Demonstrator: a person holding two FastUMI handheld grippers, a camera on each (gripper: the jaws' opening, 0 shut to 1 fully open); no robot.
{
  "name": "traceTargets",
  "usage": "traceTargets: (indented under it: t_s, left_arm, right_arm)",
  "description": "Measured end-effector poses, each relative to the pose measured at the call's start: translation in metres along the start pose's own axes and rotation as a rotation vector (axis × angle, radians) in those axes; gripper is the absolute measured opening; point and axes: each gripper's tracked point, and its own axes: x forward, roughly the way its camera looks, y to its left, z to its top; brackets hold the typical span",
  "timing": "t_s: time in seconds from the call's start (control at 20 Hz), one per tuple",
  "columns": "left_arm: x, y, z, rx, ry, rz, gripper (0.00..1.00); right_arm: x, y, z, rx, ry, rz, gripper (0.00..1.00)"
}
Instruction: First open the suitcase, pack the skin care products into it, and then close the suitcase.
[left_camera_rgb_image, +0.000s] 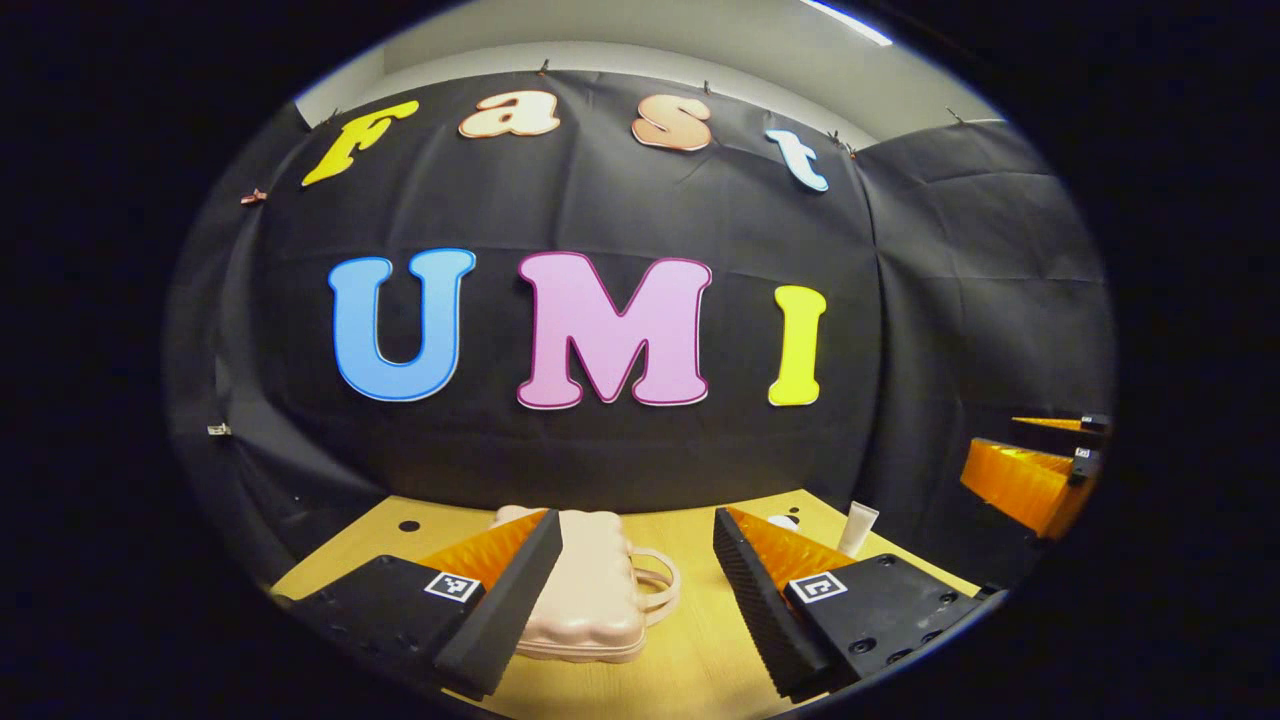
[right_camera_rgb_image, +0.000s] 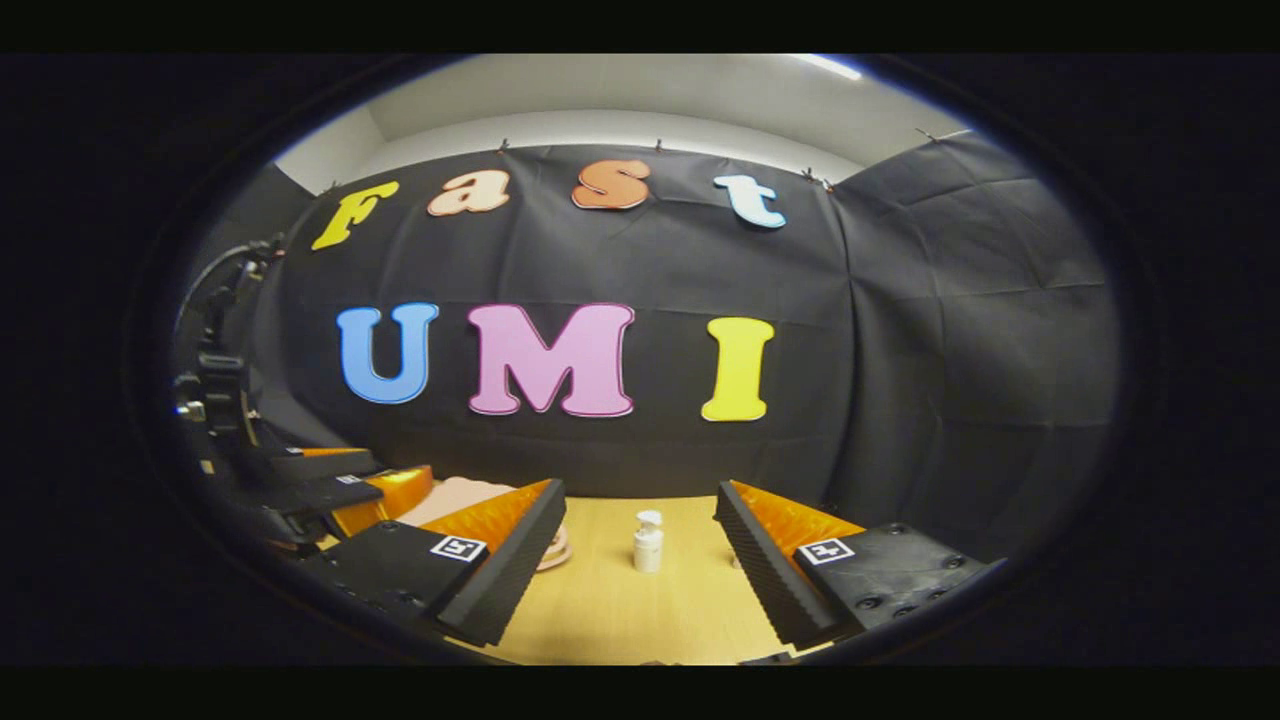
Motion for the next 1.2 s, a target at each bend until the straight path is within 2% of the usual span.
traceTargets:
  t_s: [0.25,0.4,0.55,0.7,0.85,0.95,1.0,1.05,1.1,1.2]
  left_arm:
    - [0.089,-0.022,-0.063,0.021,0.122,-0.032,0.96]
    - [0.136,-0.037,-0.101,0.015,0.193,-0.043,0.96]
    - [0.179,-0.048,-0.137,0.061,0.257,-0.056,0.97]
    - [0.209,-0.053,-0.173,0.063,0.337,-0.035,0.94]
    - [0.227,-0.043,-0.215,0.094,0.460,0.069,0.92]
    - [0.231,-0.039,-0.234,0.101,0.526,0.122,0.85]
    - [0.231,-0.039,-0.242,0.103,0.549,0.137,0.72]
    - [0.236,-0.039,-0.246,0.118,0.557,0.134,0.69]
    - [0.238,-0.037,-0.253,0.138,0.578,0.148,0.63]
    - [0.244,-0.029,-0.265,0.175,0.625,0.188,0.59]
  right_arm:
    - [0.035,-0.031,-0.019,-0.014,0.034,-0.010,0.97]
    - [0.054,-0.040,-0.036,-0.023,0.068,0.023,0.97]
    - [0.073,-0.054,-0.054,-0.035,0.092,0.034,0.97]
    - [0.090,-0.064,-0.070,-0.009,0.139,0.038,0.97]
    - [0.102,-0.073,-0.083,-0.013,0.175,0.035,0.97]
    - [0.107,-0.078,-0.089,-0.015,0.188,0.041,0.97]
    - [0.109,-0.079,-0.092,-0.006,0.195,0.043,0.97]
    - [0.111,-0.080,-0.095,0.002,0.202,0.045,0.97]
    - [0.113,-0.081,-0.098,0.011,0.210,0.046,0.97]
    - [0.117,-0.083,-0.102,0.028,0.220,0.046,0.97]
